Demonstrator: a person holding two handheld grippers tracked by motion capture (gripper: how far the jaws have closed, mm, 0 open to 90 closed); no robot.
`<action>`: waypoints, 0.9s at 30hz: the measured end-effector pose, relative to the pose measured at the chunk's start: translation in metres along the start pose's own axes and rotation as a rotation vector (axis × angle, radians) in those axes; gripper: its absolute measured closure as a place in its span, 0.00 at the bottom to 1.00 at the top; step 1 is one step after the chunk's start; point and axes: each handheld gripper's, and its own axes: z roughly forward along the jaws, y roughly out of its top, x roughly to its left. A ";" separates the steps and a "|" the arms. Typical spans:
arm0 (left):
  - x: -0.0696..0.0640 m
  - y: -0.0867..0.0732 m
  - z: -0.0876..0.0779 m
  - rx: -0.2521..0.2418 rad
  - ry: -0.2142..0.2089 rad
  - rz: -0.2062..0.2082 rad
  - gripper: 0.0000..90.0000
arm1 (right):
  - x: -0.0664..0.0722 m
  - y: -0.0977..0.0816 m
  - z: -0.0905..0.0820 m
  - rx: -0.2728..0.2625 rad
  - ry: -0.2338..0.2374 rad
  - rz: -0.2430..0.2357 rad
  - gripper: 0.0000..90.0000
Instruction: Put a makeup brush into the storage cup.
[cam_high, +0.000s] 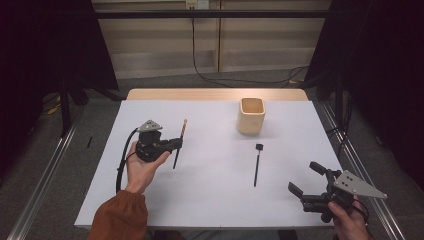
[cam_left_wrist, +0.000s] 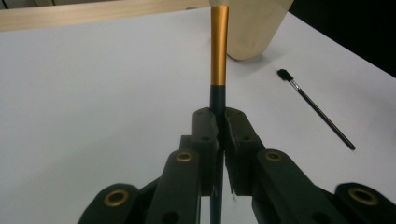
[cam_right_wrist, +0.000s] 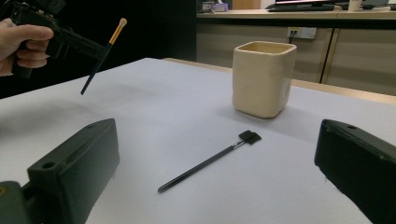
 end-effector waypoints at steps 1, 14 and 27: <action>0.000 -0.001 -0.001 -0.008 -0.001 0.003 0.93 | 0.000 0.000 0.000 -0.001 -0.001 0.001 0.00; -0.012 -0.002 -0.020 -0.137 -0.006 0.024 0.93 | 0.000 0.000 0.000 -0.001 0.000 -0.002 0.00; -0.018 -0.013 -0.037 -0.255 -0.041 0.010 0.93 | 0.000 0.000 -0.001 0.001 0.003 0.000 0.00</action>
